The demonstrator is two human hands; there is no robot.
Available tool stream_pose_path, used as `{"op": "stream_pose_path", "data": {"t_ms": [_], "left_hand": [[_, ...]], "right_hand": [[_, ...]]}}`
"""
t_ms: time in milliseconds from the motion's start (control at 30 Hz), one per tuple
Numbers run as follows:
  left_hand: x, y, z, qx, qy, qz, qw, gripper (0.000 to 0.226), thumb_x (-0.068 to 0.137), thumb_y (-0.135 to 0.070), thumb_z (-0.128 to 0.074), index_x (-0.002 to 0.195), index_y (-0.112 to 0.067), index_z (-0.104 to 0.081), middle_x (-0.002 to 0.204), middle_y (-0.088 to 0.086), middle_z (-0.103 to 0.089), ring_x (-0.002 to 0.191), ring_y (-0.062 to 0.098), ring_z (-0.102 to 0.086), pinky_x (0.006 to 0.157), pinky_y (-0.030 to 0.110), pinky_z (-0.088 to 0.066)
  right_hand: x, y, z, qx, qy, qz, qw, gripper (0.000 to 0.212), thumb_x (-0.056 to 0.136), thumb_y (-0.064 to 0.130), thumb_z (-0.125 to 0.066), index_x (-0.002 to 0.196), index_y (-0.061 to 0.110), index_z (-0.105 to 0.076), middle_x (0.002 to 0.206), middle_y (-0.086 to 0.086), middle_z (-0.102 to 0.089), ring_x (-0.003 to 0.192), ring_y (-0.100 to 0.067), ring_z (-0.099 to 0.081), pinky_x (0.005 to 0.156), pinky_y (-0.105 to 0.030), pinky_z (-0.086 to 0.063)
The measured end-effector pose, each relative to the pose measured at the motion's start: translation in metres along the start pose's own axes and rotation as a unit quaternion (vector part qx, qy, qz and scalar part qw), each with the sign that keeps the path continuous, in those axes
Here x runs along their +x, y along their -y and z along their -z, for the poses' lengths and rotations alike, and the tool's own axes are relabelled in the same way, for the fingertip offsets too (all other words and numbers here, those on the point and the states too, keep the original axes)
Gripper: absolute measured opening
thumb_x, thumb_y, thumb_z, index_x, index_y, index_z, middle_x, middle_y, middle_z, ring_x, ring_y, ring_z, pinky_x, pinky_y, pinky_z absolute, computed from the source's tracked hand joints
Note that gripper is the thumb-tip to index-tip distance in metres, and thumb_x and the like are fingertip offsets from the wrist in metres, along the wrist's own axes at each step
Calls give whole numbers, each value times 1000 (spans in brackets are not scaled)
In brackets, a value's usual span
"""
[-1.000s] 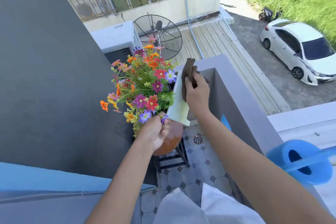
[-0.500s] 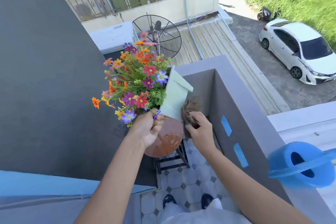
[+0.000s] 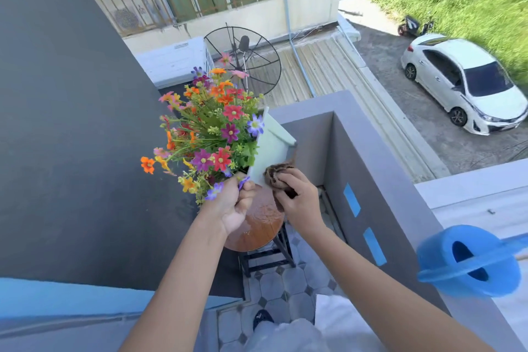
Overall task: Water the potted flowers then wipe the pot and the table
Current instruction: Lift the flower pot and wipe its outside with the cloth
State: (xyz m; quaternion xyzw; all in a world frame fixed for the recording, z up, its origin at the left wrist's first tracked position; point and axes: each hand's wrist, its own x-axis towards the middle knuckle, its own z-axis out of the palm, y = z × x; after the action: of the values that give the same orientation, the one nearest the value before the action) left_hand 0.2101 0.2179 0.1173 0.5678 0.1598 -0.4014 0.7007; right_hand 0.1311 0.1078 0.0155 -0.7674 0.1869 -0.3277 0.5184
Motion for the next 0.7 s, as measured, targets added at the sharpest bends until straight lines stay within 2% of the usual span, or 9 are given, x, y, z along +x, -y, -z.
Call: {"op": "stream_pose_path", "data": {"t_ms": [67,133,267,333,433,500,600,700], "left_hand": [[-3,0,4,11,4,-1,1000,35,99,0,-27,70,-17,-35,42,-6,-39,29,2,-22,30,15,-8],[-4,0,5,19,-2,-6,1000,35,99,1,-27,70,-17,-36,45,-5,-39,31,2,-21,30,15,-9],[-8,5,-3,35,-9,-27,999,37,99,2,-23,69,-17,-32,45,-5,-37,31,2,-20,30,15,-8],[-8,4,-7,20,-1,-31,999,37,99,2,-22,69,-18,-32,44,-5,-37,31,2,-21,29,15,-9],[-8,4,-6,47,-6,-37,998,32,98,2,-24,74,-13,-38,44,-4,-39,31,4,-22,27,15,-11],[-10,5,-5,75,-1,-42,996,32,99,2,-24,74,-11,-40,44,-4,-39,31,4,-21,26,15,-12],[-17,5,-3,86,17,-49,995,39,97,4,-21,66,-15,-33,45,-4,-35,32,3,-19,29,16,-8],[-22,6,0,102,26,-61,993,41,98,4,-20,65,-14,-36,48,-4,-33,33,2,-20,30,16,-9]], "right_hand": [[-4,-10,5,8,-5,-65,998,25,76,-13,-64,95,0,-74,101,0,-67,95,8,-60,87,-22,-46],[-5,-5,3,27,-2,-92,995,25,79,-12,-64,96,2,-75,101,2,-68,95,1,-62,87,-25,-47],[4,37,-9,87,-23,-49,995,25,84,-10,-65,101,3,-76,103,2,-69,100,-11,-66,89,-19,-48],[13,50,-10,115,-45,-41,991,24,86,-8,-64,103,3,-77,104,-1,-70,99,-9,-65,89,-18,-48],[34,57,-3,136,-97,-48,985,22,90,-3,-64,104,7,-77,104,2,-68,97,-1,-63,85,-14,-45],[56,56,5,125,-127,-44,983,21,90,-2,-63,103,7,-76,105,1,-68,96,1,-62,84,-13,-45],[86,37,19,53,-135,-54,988,18,93,2,-61,105,2,-74,105,-2,-65,91,-2,-59,83,-10,-41],[88,8,24,17,-136,-130,982,17,95,4,-58,105,3,-72,102,-5,-61,87,-14,-57,81,-24,-40]]}}
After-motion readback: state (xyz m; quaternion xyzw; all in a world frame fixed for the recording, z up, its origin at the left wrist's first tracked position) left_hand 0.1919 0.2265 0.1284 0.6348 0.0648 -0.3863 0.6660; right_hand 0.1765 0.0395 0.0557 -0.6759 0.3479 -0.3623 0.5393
